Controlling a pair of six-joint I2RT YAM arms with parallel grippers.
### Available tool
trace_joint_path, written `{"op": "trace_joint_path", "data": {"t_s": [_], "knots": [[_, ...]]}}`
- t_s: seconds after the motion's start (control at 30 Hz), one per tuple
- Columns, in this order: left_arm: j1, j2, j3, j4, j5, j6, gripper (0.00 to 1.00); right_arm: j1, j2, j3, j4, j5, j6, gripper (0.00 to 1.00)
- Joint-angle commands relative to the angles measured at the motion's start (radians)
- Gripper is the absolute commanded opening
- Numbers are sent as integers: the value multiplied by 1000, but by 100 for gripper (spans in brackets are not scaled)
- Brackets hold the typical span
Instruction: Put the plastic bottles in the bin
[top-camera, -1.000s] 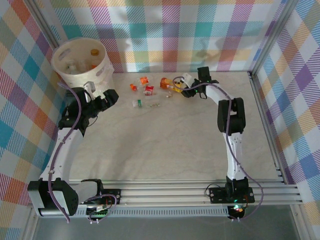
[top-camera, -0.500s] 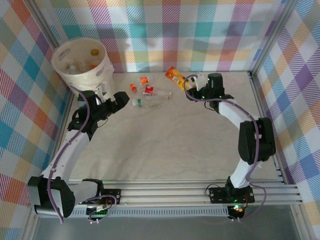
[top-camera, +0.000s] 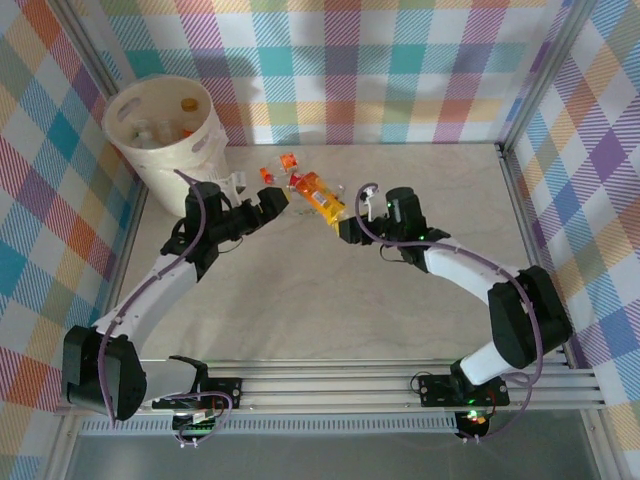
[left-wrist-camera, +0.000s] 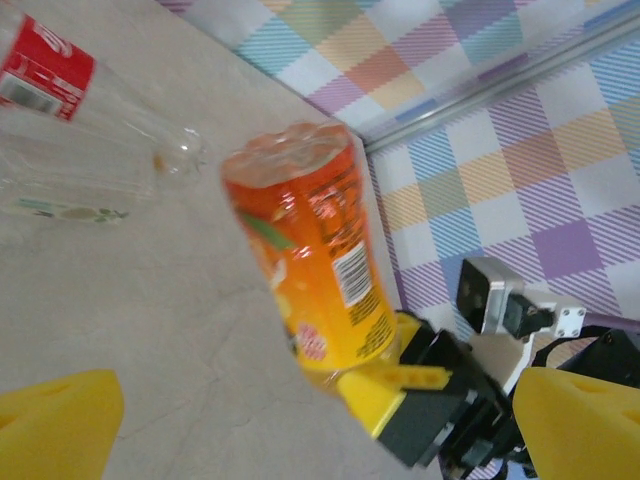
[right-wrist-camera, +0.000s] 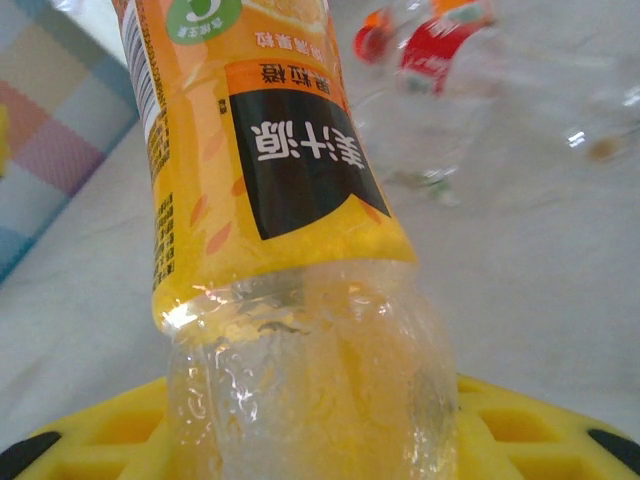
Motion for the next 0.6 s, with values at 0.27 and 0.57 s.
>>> {"op": "trace_joint_path", "data": {"t_s": [0.27, 0.57], "knots": [[-66, 102, 33, 88, -52, -54, 100, 77, -53, -81, 225, -122, 316, 41], [-85, 173, 53, 144, -81, -84, 99, 118, -23, -82, 317, -192, 356, 42]]}}
